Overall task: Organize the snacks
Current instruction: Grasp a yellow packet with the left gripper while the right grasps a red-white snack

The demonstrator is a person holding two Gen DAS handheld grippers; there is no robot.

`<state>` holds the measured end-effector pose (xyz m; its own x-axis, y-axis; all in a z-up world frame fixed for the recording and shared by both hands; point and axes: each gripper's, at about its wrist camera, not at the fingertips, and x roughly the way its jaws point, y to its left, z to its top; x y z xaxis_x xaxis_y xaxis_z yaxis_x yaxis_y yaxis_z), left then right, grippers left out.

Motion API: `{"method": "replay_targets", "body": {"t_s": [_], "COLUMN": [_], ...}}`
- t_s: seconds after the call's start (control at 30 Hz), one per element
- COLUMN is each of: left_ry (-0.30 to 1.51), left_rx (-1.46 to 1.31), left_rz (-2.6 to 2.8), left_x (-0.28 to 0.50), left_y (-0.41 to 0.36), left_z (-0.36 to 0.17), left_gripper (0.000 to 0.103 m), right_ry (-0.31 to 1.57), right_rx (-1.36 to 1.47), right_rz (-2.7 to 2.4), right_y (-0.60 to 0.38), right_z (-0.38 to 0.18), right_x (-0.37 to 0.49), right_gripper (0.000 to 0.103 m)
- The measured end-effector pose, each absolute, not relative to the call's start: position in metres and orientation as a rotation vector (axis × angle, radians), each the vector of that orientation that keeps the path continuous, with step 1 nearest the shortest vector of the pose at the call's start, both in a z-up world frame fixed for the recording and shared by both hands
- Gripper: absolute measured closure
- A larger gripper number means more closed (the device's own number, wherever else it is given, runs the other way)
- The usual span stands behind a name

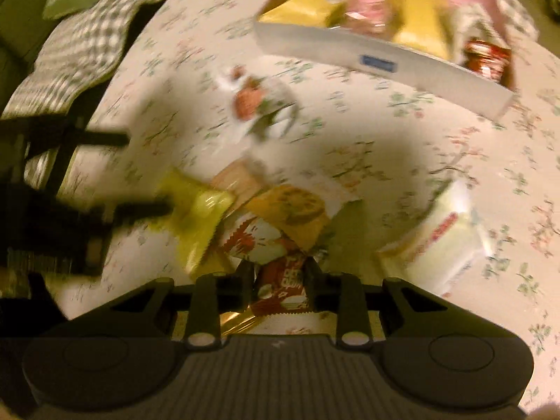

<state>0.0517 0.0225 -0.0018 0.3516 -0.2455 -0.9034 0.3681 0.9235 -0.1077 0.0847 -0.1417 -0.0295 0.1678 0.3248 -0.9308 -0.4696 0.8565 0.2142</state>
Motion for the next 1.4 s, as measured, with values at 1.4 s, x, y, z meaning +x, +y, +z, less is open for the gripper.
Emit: {"method": "replay_targets", "body": {"t_s": [1.4], "left_ry": [1.233], "left_rx": [0.348], "left_rz": [-0.371], "left_x": [0.050], "left_y": [0.018], "left_z": [-0.045], "left_gripper": [0.035], "right_ry": [1.228], "right_rx": [-0.118], "right_rz": [0.535], "right_y": [-0.145], "right_z": [-0.019], "right_x": [0.086], "right_gripper": [0.076]}}
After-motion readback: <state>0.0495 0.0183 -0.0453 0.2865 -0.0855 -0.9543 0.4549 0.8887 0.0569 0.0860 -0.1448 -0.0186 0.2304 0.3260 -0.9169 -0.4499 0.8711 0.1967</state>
